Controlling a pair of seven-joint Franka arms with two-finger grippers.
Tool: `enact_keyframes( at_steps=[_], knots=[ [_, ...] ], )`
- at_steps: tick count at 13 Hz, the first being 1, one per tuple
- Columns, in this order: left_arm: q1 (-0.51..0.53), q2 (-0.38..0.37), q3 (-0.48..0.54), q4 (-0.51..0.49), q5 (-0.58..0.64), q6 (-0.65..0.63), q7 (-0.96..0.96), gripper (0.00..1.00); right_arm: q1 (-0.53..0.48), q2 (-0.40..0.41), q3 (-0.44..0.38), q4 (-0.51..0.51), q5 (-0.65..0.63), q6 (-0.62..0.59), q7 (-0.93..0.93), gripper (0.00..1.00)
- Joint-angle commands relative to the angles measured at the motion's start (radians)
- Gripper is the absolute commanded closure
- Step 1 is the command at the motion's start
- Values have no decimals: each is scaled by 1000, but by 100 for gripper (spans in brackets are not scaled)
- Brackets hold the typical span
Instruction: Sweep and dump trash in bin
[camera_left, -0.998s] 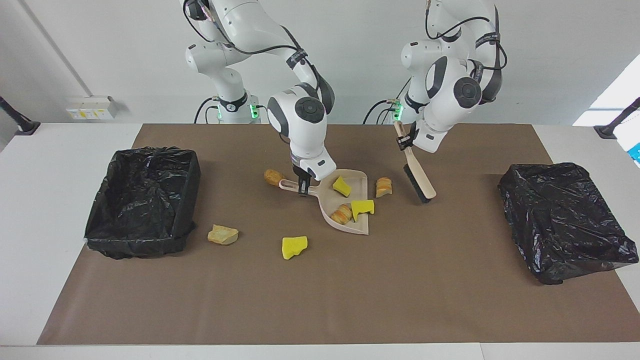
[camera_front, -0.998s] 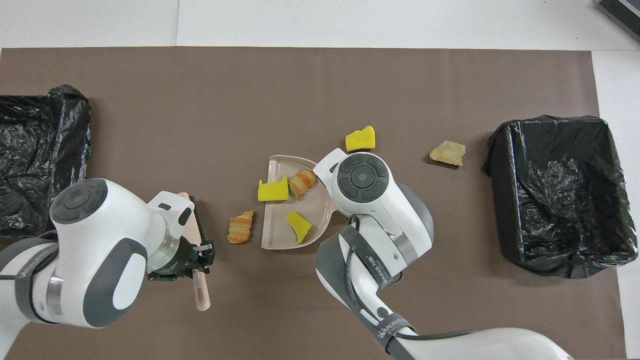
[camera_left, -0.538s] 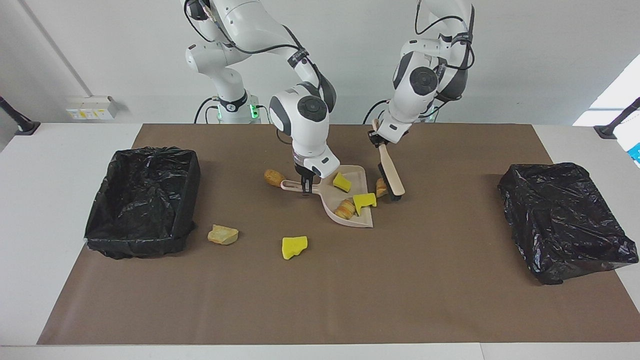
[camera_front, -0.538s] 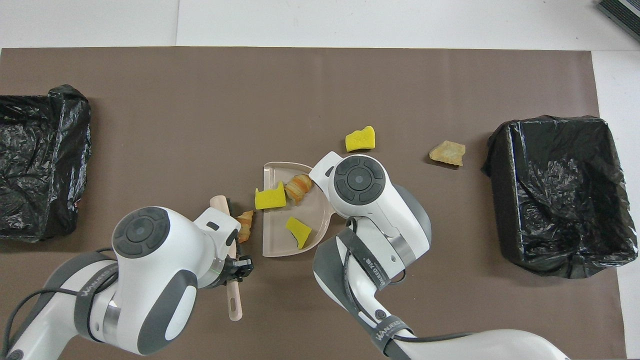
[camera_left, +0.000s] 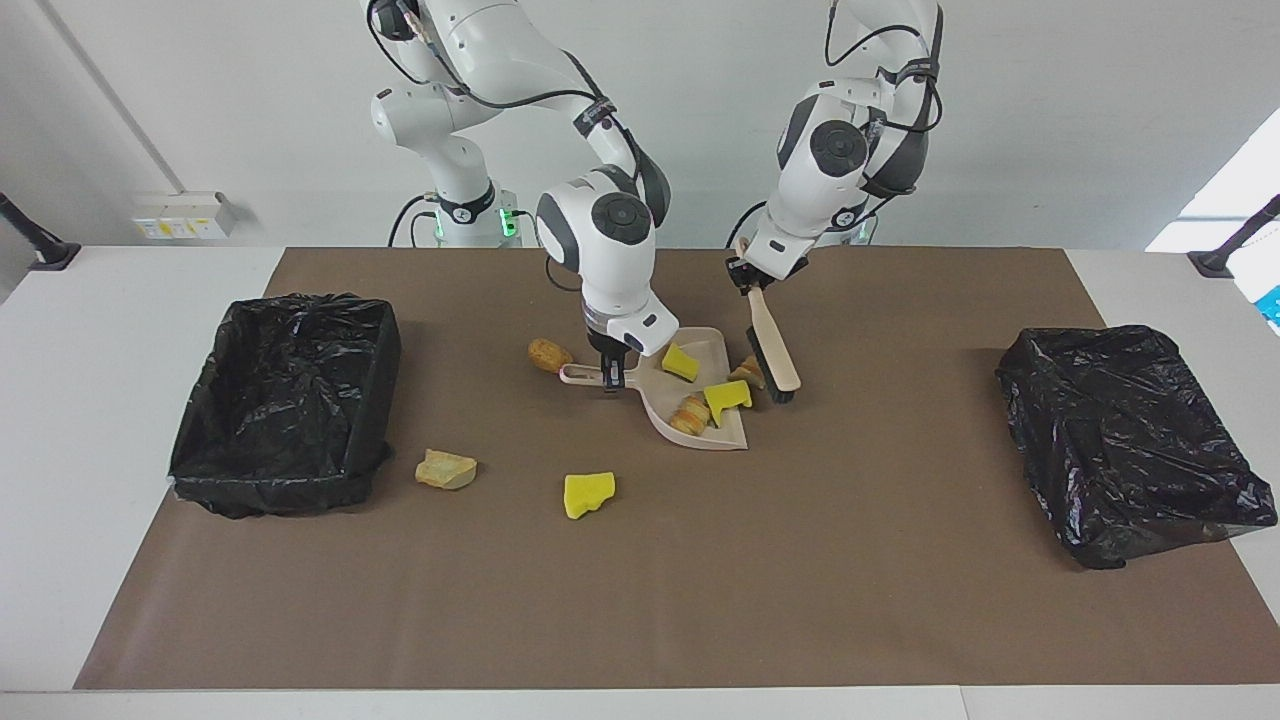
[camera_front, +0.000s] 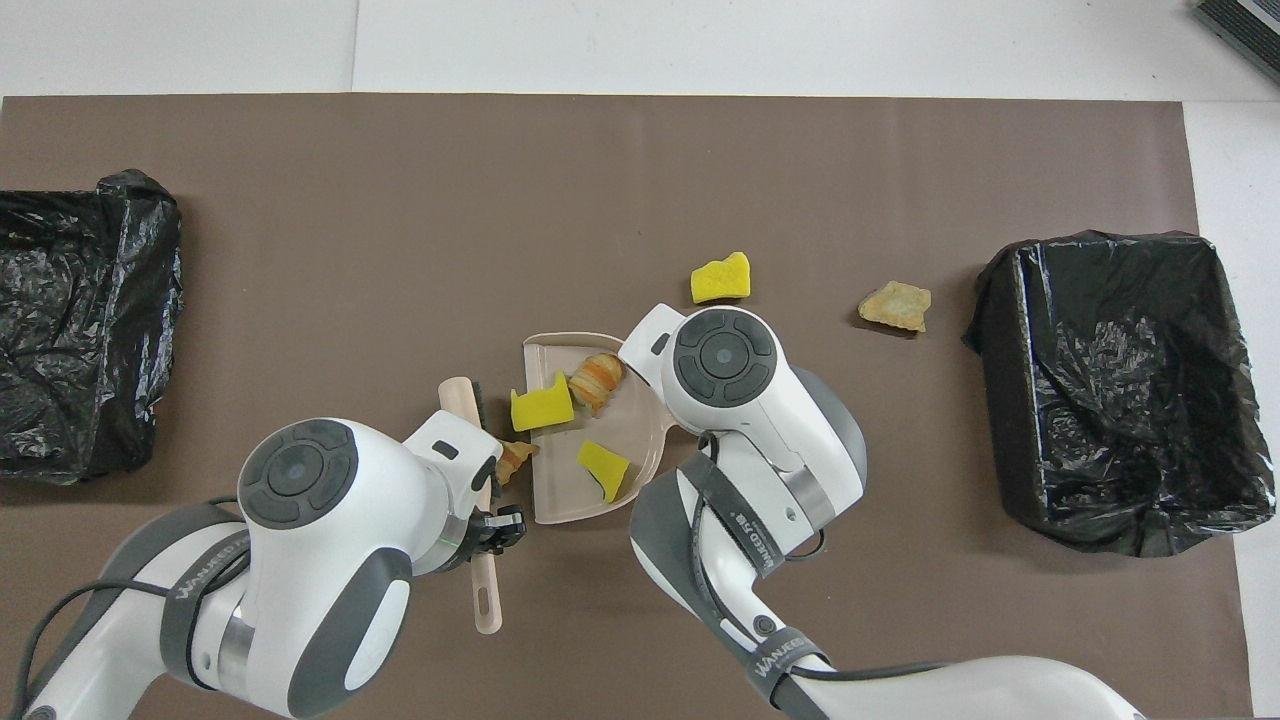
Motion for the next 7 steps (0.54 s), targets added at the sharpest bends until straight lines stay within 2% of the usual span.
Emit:
enact_keyframes(
  at_steps=[1,3,5,7],
  knots=[
    [10,-31,-1,-73,-5,-19,3,100,-14,-20,6,-24,-3,16,-49,100],
    [-1,-35,-2,-84,-3,-6,-22,100,-11,-23,6,-32,-3,33,-49,100],
    [-28,-32,-12,-127,-3,76,-61,100,-11,-23,6,-33,-3,31,-49,100],
    [-45,-18,-24,-115,-3,119,-133,100,-11,-24,6,-35,-3,30,-49,100]
  ],
)
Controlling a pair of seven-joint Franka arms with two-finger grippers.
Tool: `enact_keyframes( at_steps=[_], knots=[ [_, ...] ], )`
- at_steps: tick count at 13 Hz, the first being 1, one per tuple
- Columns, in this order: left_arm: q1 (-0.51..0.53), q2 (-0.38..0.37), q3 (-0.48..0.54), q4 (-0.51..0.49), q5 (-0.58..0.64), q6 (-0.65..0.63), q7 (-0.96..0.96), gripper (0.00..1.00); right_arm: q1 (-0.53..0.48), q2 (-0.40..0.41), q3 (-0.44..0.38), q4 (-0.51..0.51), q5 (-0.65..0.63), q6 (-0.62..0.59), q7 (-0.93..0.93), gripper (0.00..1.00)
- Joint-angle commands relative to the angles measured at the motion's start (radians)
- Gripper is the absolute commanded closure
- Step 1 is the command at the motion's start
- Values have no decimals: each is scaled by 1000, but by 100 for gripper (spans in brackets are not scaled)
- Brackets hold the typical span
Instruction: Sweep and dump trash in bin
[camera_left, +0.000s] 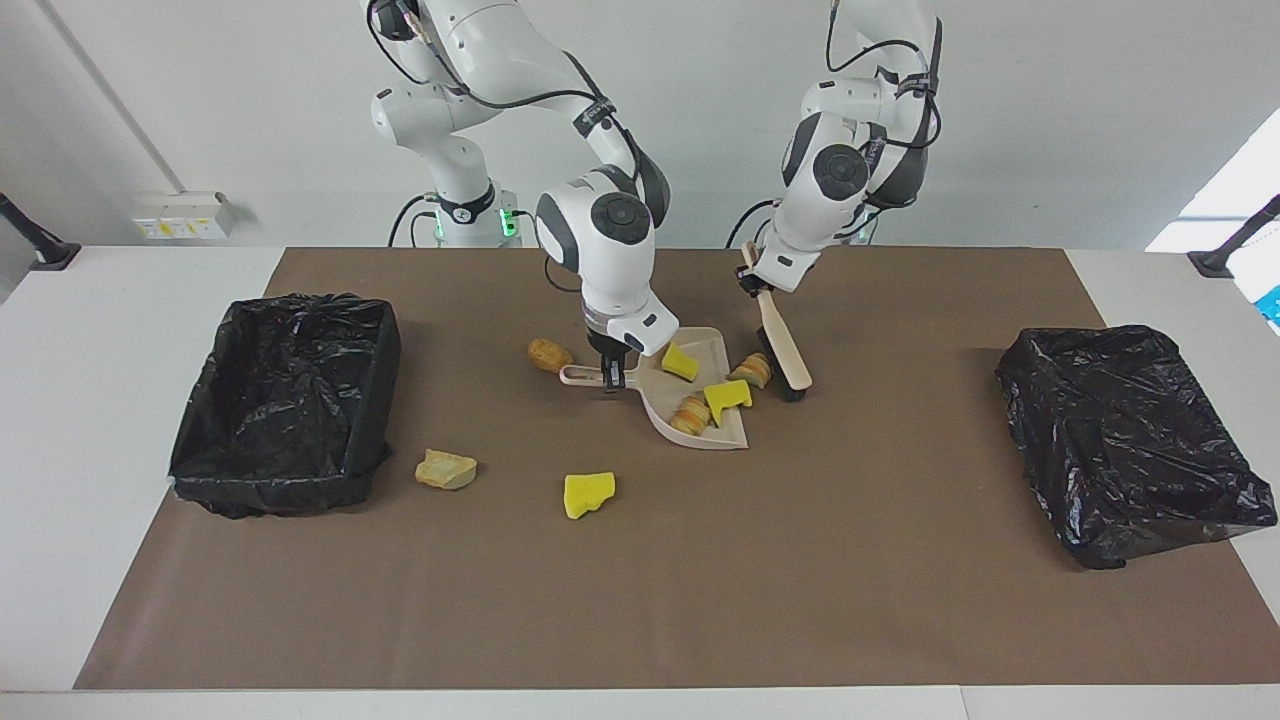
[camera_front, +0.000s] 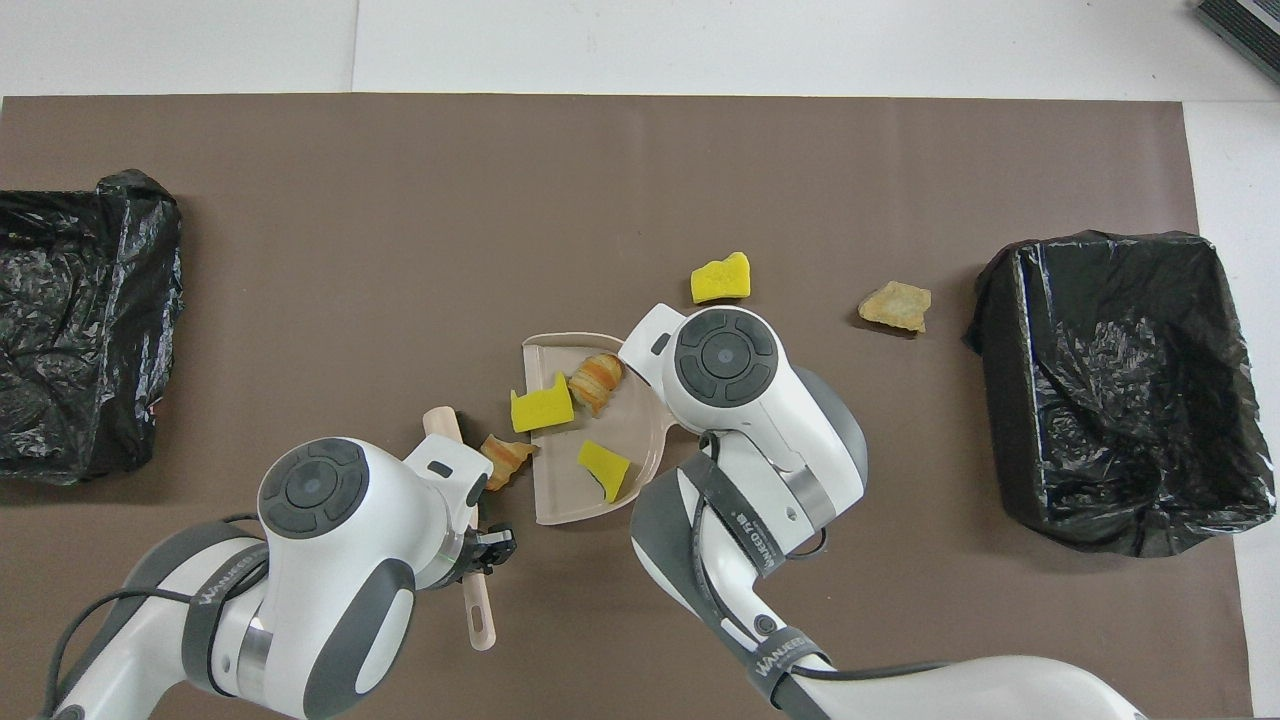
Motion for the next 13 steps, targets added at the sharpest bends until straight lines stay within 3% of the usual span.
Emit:
enact_keyframes(
  at_steps=[1,4,7,13],
  knots=[
    [-31,-17,-40,-16,-5,70,-95,100,-10,-24,6,-34,-3,25,-35,100],
    [-33,-2,-107,-6,-17,182,-181,100,-10,-23,6,-33,-3,25,-31,100],
    [-33,23,-129,28,-33,212,-199,100,-12,-21,6,-31,-3,27,-29,100],
    [-31,49,-129,80,-40,189,5,100,-12,-21,6,-31,-3,25,-26,100]
  ],
)
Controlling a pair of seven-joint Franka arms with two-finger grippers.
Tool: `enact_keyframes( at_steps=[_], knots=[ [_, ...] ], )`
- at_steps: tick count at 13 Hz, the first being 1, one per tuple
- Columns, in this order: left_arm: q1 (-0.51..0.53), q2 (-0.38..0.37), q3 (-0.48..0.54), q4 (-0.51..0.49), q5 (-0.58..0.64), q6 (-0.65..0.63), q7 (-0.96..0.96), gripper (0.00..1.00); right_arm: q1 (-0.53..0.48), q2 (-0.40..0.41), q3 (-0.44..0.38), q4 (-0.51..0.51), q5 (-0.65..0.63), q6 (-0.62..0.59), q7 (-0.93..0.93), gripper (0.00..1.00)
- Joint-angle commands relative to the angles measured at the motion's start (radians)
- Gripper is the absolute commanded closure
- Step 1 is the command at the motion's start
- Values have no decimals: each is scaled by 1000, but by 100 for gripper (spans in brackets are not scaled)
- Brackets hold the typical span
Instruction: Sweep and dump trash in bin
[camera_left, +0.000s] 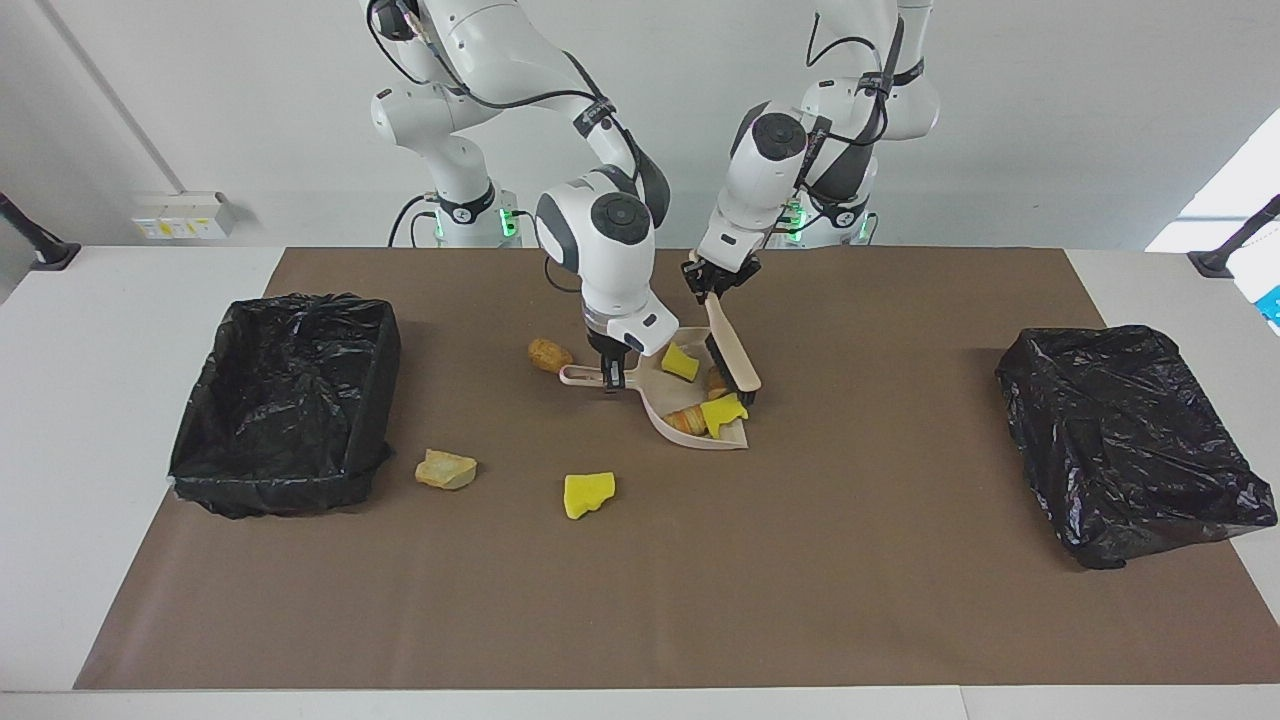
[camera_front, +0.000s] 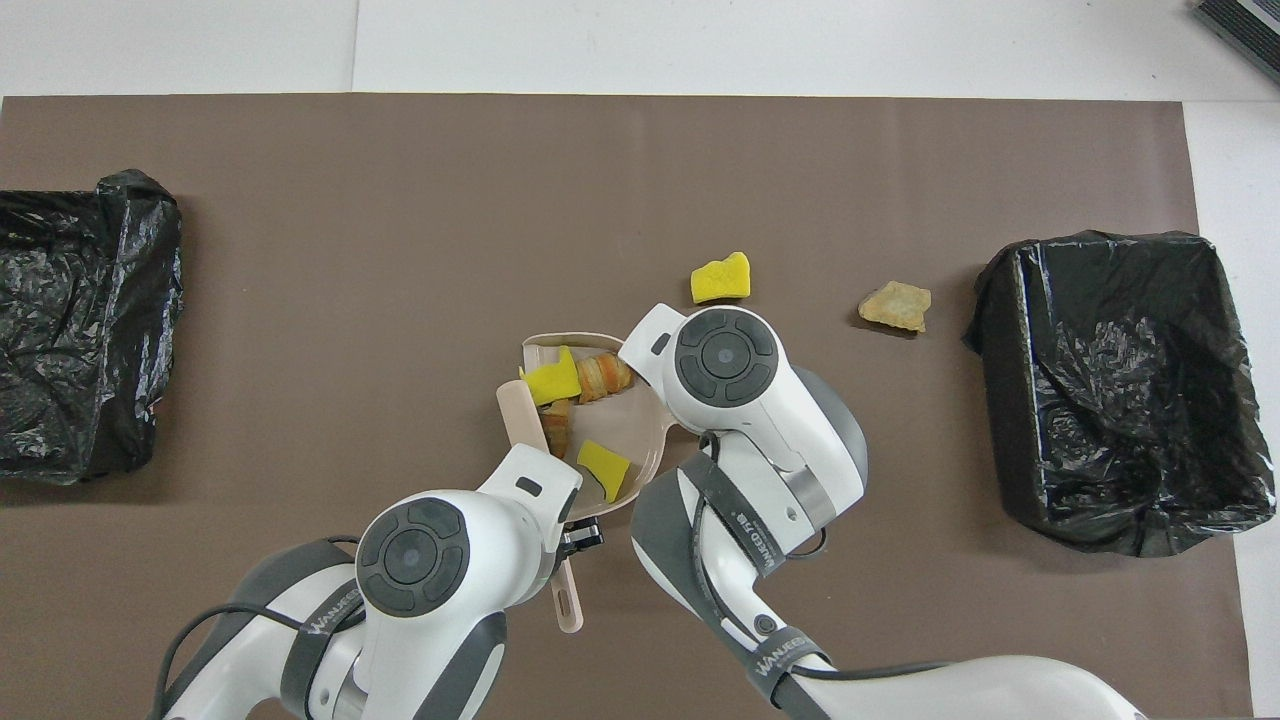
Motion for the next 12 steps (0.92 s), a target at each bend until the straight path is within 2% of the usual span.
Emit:
enact_keyframes(
  at_steps=[1,4,6,12],
  knots=[
    [-9,4,7,32,-30,-19,55,100,-12,-21,6,-31,-3,25,-26,100],
    [3,-6,24,39,-32,-88,102,100,-13,-21,6,-30,-1,22,-26,100],
    [6,-17,82,93,-38,-200,131,100,-21,-20,6,-25,-1,19,-34,100],
    [26,-23,92,87,-38,-223,139,100,-58,-24,8,4,5,10,-51,100]
  ],
)
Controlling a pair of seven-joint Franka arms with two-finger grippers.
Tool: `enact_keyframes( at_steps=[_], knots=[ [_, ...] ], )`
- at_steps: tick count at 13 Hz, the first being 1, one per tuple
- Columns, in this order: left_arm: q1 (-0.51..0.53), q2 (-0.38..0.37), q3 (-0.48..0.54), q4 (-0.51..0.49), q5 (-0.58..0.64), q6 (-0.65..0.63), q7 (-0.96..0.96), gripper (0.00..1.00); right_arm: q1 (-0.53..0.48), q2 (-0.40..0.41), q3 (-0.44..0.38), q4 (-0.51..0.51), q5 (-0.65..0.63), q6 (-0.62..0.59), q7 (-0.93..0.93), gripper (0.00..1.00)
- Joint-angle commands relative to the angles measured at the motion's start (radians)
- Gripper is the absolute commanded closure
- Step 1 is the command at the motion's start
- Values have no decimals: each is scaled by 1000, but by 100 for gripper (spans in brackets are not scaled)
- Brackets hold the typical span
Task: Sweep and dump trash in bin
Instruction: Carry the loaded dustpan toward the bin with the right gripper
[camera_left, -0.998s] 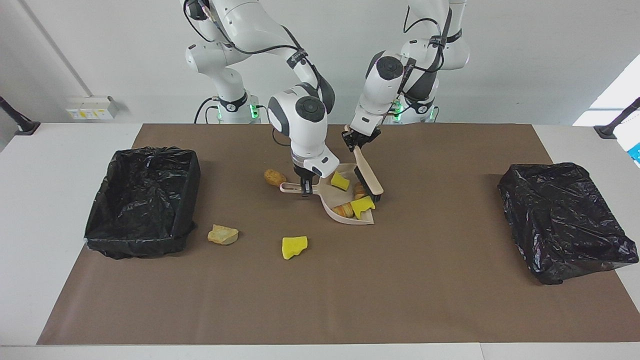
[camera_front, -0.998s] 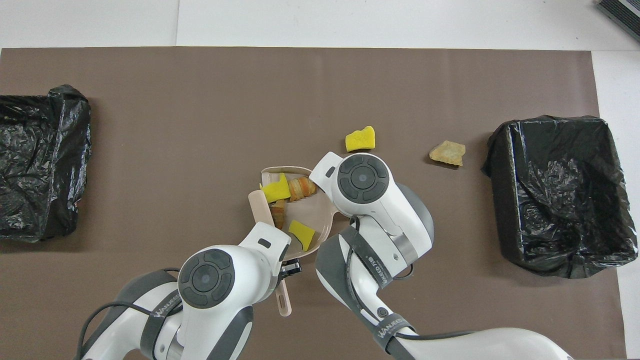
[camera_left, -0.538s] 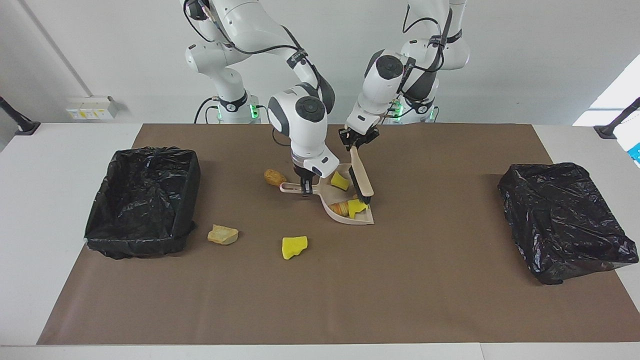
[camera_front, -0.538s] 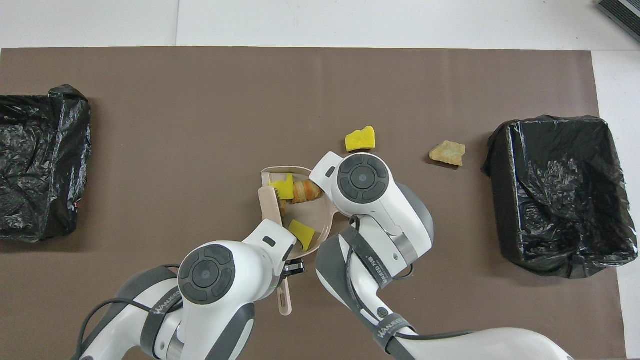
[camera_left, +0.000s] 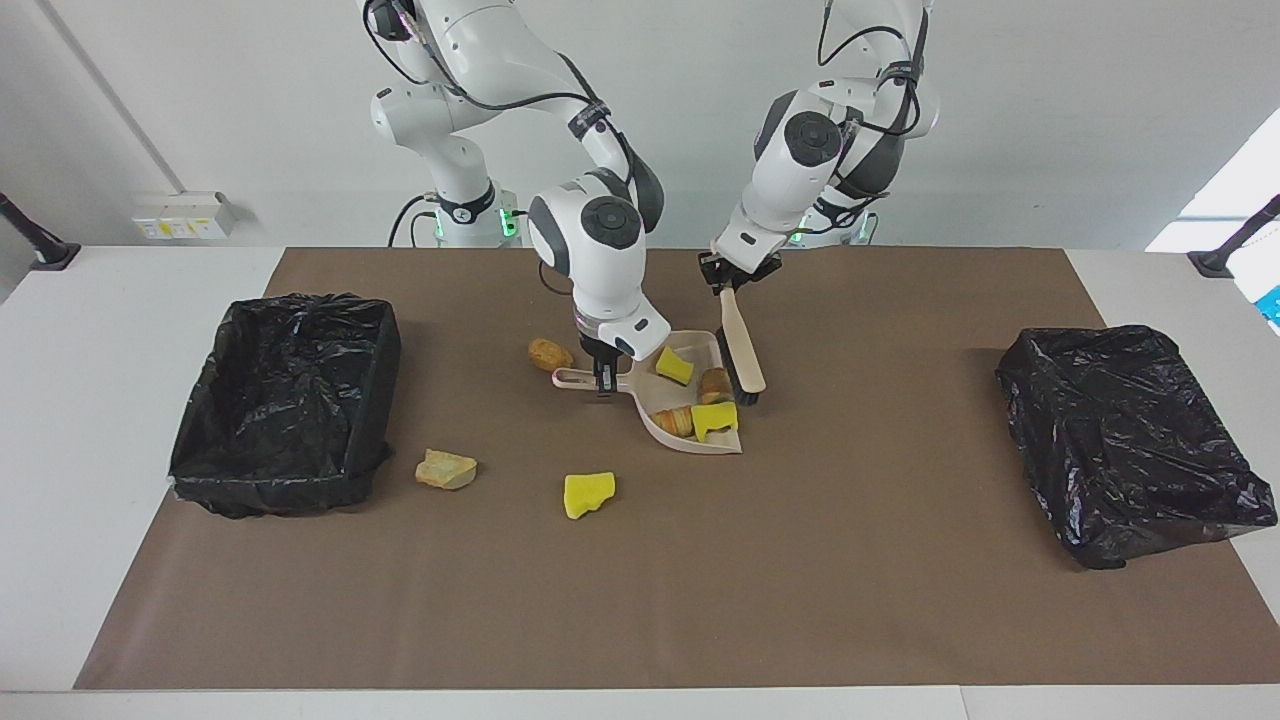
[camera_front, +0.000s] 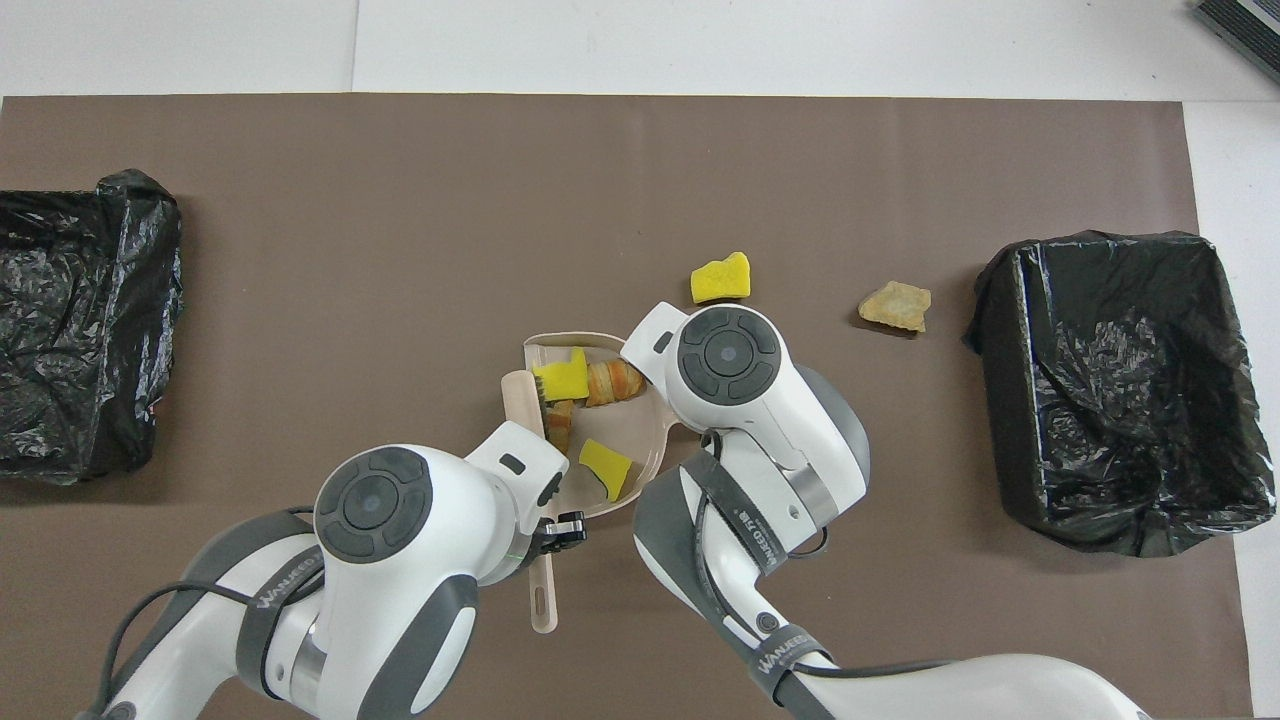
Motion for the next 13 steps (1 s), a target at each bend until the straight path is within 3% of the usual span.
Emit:
enact_keyframes(
  at_steps=[1,4,6,10,13],
  knots=[
    [23,-21,0,3,-21,-30,21,100,-28,-24,8,14,5,5,-39,100],
    [37,-23,60,14,-1,-90,37,100,-70,-29,8,59,17,-36,-104,100],
    [40,-24,109,12,93,-119,104,100,-123,-30,10,98,20,-72,-166,100],
    [51,-23,259,14,157,-121,225,100,-248,-50,8,180,71,-171,-245,100],
    [50,-30,278,11,186,-121,279,100,-362,-50,8,237,71,-224,-346,100]
  ],
)
